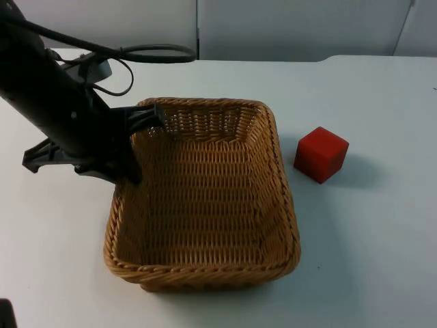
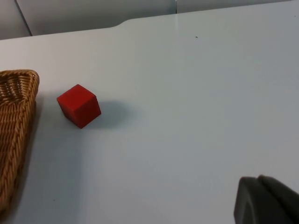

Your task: Pick up the basket with the left hand and place the cube into the basket with the right hand.

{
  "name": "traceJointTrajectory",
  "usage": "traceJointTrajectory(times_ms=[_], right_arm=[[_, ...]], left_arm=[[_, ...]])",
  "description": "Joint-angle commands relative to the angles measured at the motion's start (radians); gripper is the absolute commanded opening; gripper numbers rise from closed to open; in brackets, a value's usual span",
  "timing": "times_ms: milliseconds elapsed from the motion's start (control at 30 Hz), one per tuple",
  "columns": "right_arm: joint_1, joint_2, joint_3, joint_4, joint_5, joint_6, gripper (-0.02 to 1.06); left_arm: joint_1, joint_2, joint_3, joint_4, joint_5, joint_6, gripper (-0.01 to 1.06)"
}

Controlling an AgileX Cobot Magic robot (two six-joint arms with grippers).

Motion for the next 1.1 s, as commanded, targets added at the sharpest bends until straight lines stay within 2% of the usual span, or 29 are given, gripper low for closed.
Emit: traceJointTrajectory(times_ms=[0, 133, 167, 300, 500, 767, 1067], right_arm=[[-0.005, -0.004, 0.005, 0.003, -0.012, 0.001, 0.00], [-0.005, -0.004, 0.005, 0.003, -0.012, 0.001, 0.00], [-0.005, -0.004, 0.005, 0.003, -0.012, 0.001, 0.00], [-0.005, -0.004, 0.005, 0.003, -0.012, 0.001, 0.00], [-0.005, -0.004, 0.005, 0.003, -0.012, 0.001, 0.00], [-0.005, -0.004, 0.005, 0.003, -0.012, 0.001, 0.00], [-0.005, -0.004, 0.005, 0.003, -0.012, 0.001, 0.00]], left_arm=[[-0.006, 0.001, -0.001, 0.007, -0.004, 0.008, 0.00], [0.006, 0.001, -0.032, 0.007, 0.060, 0.008, 0.00], [0.010, 0.001, -0.062, 0.009, 0.116, 0.008, 0.00], [0.026, -0.001, -0.137, 0.006, 0.223, 0.002, 0.00], [0.046, -0.043, -0.164, 0.006, 0.239, -0.011, 0.00], [0.134, -0.135, -0.165, -0.009, 0.301, -0.030, 0.00], [0.140, -0.151, -0.165, -0.070, 0.310, -0.027, 0.00]])
